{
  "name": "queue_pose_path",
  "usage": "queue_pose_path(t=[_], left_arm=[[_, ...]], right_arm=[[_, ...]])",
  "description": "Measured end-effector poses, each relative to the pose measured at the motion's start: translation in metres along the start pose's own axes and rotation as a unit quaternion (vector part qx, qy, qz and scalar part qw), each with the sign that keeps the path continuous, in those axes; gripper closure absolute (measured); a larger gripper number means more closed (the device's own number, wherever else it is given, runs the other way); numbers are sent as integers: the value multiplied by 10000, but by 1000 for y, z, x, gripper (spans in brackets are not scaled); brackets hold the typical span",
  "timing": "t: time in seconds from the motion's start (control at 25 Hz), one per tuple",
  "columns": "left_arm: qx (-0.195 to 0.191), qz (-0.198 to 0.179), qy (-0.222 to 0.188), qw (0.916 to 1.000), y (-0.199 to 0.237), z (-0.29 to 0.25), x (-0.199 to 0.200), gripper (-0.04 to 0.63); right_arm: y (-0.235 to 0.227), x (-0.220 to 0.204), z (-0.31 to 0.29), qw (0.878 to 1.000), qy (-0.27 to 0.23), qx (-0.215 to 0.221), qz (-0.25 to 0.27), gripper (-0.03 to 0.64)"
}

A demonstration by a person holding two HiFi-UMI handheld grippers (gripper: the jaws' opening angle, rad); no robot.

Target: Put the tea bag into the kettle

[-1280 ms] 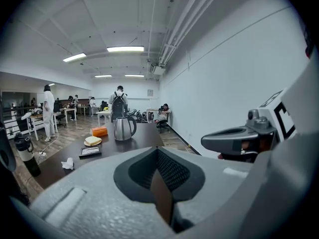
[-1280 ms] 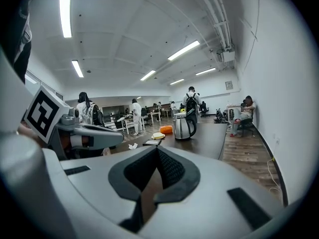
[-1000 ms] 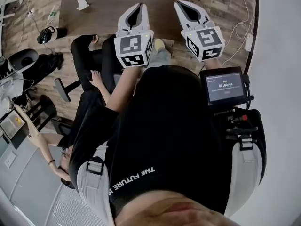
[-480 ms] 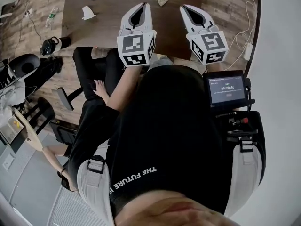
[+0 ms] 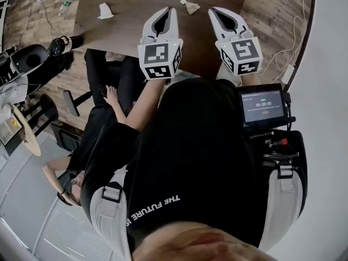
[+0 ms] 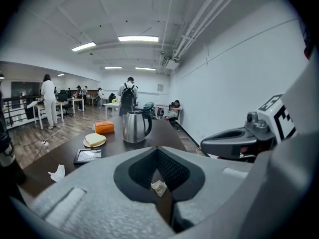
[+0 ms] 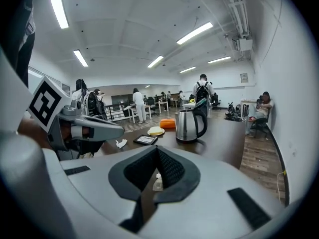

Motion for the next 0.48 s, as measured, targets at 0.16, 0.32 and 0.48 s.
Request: queue_pose_path(t=[0.16,0.32,0.48], left_arm=[[363,87,108,9992,5,-13,-18,592],[564,95,144,9983,10,-7,-24,592],[721,90,139,9973,17,4,-18,592]], right_arm=[[-19,-22,-29,9991,153,398,35,612],[-19,-33,-38,9969,534,554,185,612],[-10,-34,-46,9937,847,661,304,612]])
Point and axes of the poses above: the fingertips, and each gripper's own axes: z backward along the fingers, y to its left, x out of its top, the point moved 8 cm from there along z, backward along the fingers, and after that the axes turned 10 degrees about -y, right-handed, at the moved point
